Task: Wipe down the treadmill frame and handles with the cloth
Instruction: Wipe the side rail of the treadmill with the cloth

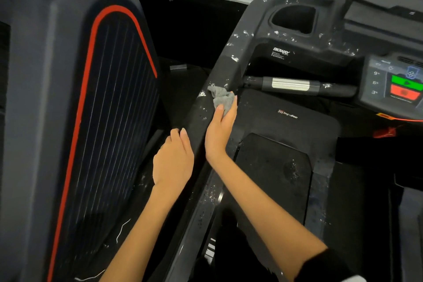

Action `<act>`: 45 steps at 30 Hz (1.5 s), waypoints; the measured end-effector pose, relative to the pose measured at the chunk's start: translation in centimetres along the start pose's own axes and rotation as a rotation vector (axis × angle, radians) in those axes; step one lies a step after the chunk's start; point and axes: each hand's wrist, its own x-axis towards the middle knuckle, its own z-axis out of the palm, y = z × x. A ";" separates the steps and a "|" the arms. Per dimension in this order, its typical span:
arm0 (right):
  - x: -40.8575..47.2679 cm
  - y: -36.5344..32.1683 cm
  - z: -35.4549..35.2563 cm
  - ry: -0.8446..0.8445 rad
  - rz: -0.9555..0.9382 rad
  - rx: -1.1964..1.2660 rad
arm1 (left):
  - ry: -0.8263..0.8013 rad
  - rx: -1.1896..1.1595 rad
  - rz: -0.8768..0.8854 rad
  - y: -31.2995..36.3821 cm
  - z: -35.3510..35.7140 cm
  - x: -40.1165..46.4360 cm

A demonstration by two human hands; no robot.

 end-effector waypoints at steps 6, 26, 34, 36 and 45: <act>4.9 -2.0 1.4 -0.106 -0.252 -0.471 | 0.013 0.034 -0.015 0.3 -0.3 -0.1; 4.8 -2.5 1.4 -0.693 -0.917 -1.010 | 0.006 -0.007 -0.088 -0.1 -0.6 -0.8; 1.7 -0.3 -4.4 -0.809 -0.834 -0.458 | -0.013 -0.016 -0.044 -0.6 -0.8 -1.1; 1.8 0.1 -5.8 -0.845 -0.897 -0.461 | -0.036 -0.025 -0.048 -0.6 -0.8 -1.2; 5.5 0.0 -3.8 -0.659 -0.745 -0.539 | -0.042 -0.038 -0.032 -0.5 -1.0 -1.1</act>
